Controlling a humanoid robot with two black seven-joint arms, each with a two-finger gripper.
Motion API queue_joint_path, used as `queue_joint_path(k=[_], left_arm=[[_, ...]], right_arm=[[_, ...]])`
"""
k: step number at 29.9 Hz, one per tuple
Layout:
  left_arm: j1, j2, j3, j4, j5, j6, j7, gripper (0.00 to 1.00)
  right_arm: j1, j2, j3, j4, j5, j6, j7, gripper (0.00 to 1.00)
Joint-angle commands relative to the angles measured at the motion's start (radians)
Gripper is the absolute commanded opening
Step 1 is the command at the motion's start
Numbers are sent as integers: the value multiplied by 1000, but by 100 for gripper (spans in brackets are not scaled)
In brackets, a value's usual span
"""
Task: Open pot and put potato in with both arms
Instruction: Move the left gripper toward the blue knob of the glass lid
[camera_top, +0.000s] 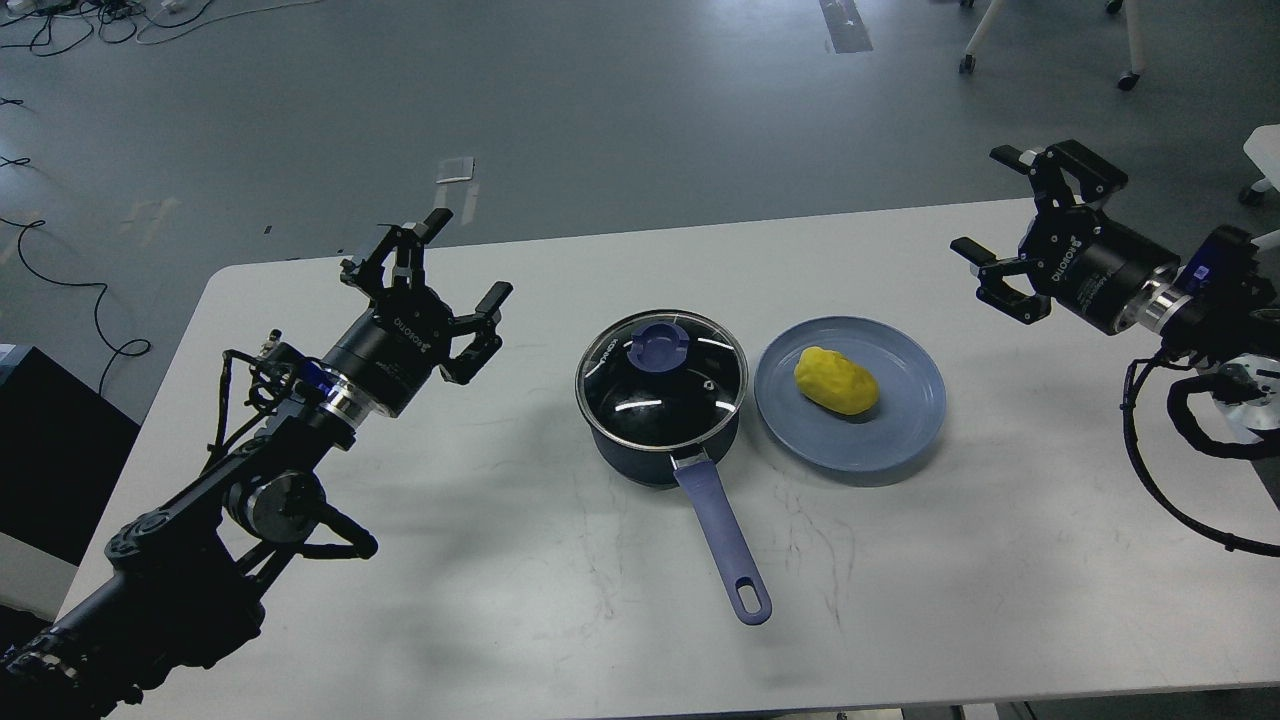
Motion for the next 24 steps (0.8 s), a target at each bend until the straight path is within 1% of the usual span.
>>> queue_joint_path(k=[1, 6, 9, 13, 14, 16, 17, 19, 20, 21, 23, 24], left_arm=[[0, 1, 0, 0, 0, 0, -1, 98], [-11, 5, 5, 2, 1, 0, 4, 98], [-35, 16, 8, 29, 1, 0, 5, 98], [-52, 33, 0, 69, -5, 0, -4, 98], [-66, 38, -3, 97, -2, 0, -6, 98], [-127, 48, 17, 111, 13, 0, 2, 98], [-170, 51, 27, 100, 64, 0, -1, 98], [-199, 55, 40, 82, 160, 0, -10, 98], [-227, 61, 38, 33, 291, 0, -21, 98], [-245, 67, 38, 8, 364, 0, -22, 98], [-305, 82, 41, -84, 682, 0, -22, 98], [-313, 82, 41, -110, 761, 0, -22, 98]], right_arm=[[-2, 10, 3, -6, 1, 0, 0, 100], [-2, 13, 7, -11, 2, 0, 0, 100], [-2, 13, 8, -11, 4, 0, 0, 100], [-2, 13, 16, -11, 4, 0, 0, 100], [-2, 13, 17, -11, 4, 0, 0, 100], [-2, 13, 17, -11, 4, 0, 0, 100], [-2, 13, 17, -11, 4, 0, 0, 100], [-2, 13, 17, -11, 4, 0, 0, 100], [-2, 13, 17, -11, 4, 0, 0, 100], [-2, 13, 17, -11, 4, 0, 0, 100], [0, 15, 17, -12, 4, 0, 0, 100], [0, 15, 17, -12, 4, 0, 0, 100]])
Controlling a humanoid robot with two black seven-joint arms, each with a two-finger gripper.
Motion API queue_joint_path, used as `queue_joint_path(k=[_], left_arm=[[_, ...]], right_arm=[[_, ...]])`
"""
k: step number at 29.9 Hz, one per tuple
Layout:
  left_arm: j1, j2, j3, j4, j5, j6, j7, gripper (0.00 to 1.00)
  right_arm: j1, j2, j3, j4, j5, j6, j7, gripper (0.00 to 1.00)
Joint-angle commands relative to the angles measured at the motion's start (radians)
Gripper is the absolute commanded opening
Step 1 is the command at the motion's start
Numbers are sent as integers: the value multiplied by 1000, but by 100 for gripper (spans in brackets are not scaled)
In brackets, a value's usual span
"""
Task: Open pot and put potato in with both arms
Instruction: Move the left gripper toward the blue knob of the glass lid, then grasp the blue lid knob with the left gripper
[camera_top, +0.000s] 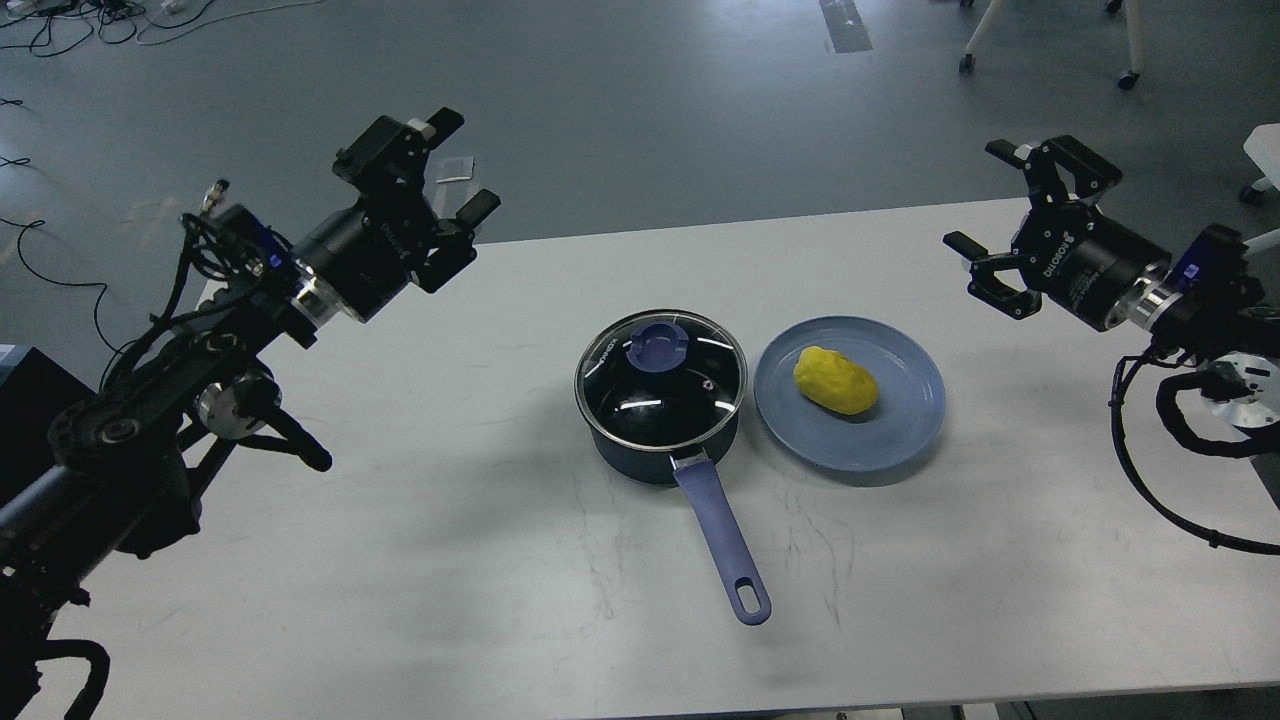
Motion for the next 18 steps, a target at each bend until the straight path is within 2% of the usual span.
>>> queue_joint_path(k=[1, 3, 5, 8, 13, 18], left_arm=[[-63, 8, 2, -142, 473, 0, -2, 98], [-75, 5, 4, -185, 609, 0, -2, 98], [-84, 4, 7, -242, 857, 8, -2, 98], [-87, -33, 36, -245, 1062, 47, -2, 98], [-143, -102, 174, -185, 1300, 151, -2, 98], [-167, -163, 217, -80, 1389, 180, -2, 98]], right_arm=[[2, -1, 0, 0, 0, 0, 0, 100], [2, -2, 0, 0, 0, 0, 0, 100], [2, -4, 0, 0, 0, 0, 0, 100], [2, -4, 0, 0, 0, 0, 0, 100], [2, -5, 0, 0, 0, 0, 0, 100], [2, -5, 0, 0, -2, 0, 0, 100]])
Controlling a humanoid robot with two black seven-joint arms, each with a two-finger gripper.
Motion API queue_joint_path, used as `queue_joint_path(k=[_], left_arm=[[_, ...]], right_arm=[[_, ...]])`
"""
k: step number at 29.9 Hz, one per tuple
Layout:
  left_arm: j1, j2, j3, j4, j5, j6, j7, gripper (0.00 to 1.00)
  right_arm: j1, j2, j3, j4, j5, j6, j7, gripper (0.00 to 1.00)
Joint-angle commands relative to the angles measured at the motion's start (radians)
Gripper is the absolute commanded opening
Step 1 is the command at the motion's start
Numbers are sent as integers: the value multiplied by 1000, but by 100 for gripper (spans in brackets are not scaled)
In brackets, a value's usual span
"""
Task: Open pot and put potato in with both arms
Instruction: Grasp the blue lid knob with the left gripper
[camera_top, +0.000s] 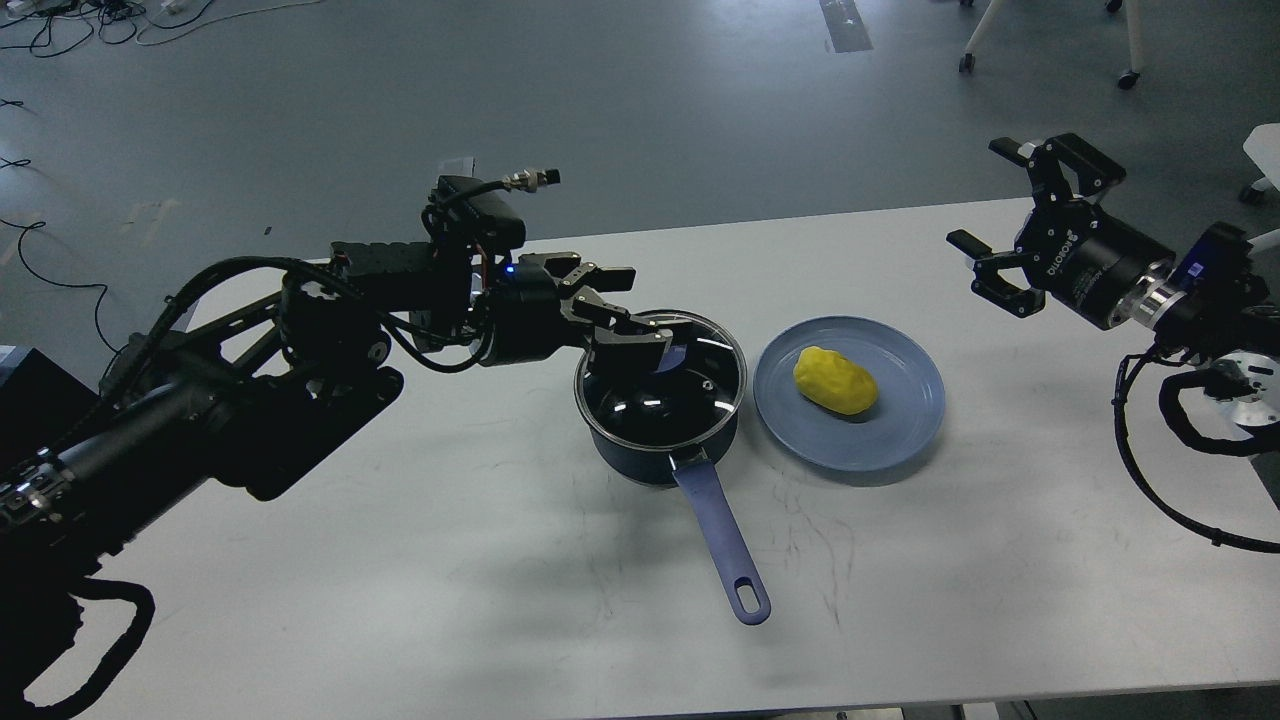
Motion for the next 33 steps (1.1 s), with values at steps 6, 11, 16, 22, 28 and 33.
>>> queue_joint_path(k=[6, 11, 16, 22, 28, 33], left_arm=[[-12, -60, 56, 106, 51, 24, 0, 98], [-13, -61, 79, 106, 44, 24, 0, 98], [-12, -61, 79, 106, 38, 24, 0, 98], [-5, -69, 82, 109, 38, 24, 0, 98], [-4, -77, 94, 110, 41, 25, 0, 98], [-7, -89, 105, 126, 41, 27, 0, 96]], right_arm=[[-2, 0, 0, 0, -1, 0, 0, 100], [-2, 2, 0, 0, -1, 0, 0, 100], [-2, 0, 0, 0, -1, 0, 0, 100], [-2, 2, -2, 0, -1, 0, 0, 100], [-2, 0, -2, 0, -1, 0, 0, 100], [-2, 0, -2, 0, -1, 0, 0, 100]])
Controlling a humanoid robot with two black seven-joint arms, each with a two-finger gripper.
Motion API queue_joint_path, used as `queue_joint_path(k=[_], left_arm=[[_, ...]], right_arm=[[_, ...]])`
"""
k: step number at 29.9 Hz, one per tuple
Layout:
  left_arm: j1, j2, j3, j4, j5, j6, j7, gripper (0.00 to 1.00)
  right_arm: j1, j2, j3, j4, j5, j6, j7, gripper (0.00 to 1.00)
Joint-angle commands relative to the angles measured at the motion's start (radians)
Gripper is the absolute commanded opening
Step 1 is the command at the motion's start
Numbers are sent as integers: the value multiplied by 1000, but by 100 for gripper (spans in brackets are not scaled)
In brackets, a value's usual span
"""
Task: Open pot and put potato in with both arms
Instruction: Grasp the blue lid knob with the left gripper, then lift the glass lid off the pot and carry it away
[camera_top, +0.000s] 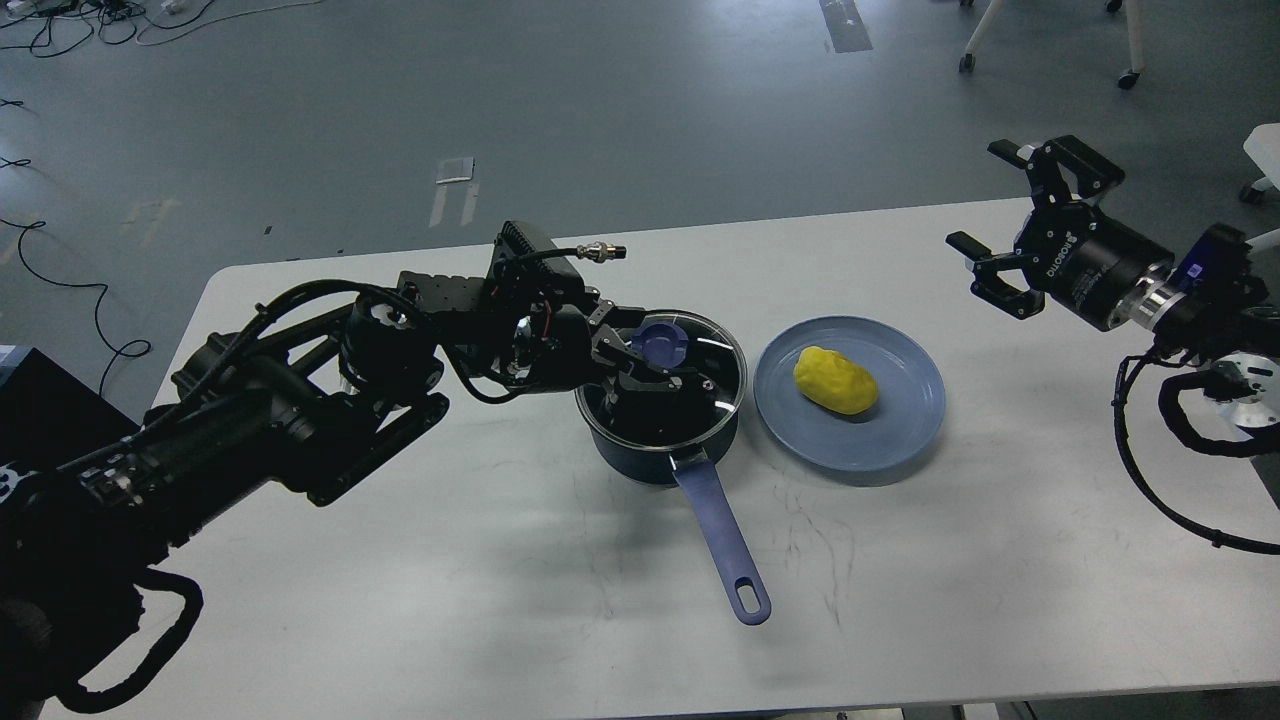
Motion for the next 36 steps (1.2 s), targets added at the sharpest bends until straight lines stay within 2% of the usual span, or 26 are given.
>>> queue_joint_path(k=[1, 4, 6, 8, 11, 15, 18, 24, 28, 31, 33, 36], left_arm=[[-3, -10, 3, 8, 2, 0, 0, 95], [-3, -10, 3, 9, 2, 0, 0, 94], [-6, -10, 6, 14, 2, 0, 0, 88], [-7, -11, 8, 22, 2, 2, 0, 71], [-9, -14, 8, 23, 0, 19, 0, 58], [-9, -16, 8, 42, -3, 51, 0, 46], [-12, -14, 8, 42, -4, 53, 0, 42], [-62, 22, 6, 2, -21, 54, 0, 42], [-84, 191, 6, -82, -49, 54, 0, 43], [-76, 268, 6, -109, -50, 66, 0, 43], [-57, 381, 19, -118, -53, 108, 0, 43], [8, 470, 60, -107, -82, 174, 0, 43]], right_arm=[[0, -1, 1, 0, 0, 0, 0, 100], [0, -1, 0, 0, 0, 0, 0, 100], [0, -2, 0, 0, 0, 0, 0, 100], [0, -1, 0, 1, 0, 0, 0, 100], [-1, -1, 1, 0, 0, 0, 0, 100], [-1, -1, 1, 1, 0, 0, 0, 100], [-1, -2, 1, 1, 0, 0, 0, 100], [0, -2, 1, 1, 0, 0, 0, 100], [0, -5, 1, 1, 0, 0, 0, 100], [0, -5, 1, 1, 0, 0, 0, 100], [0, -7, 1, 1, 0, 0, 0, 100], [0, -7, 1, 1, 0, 0, 0, 100]])
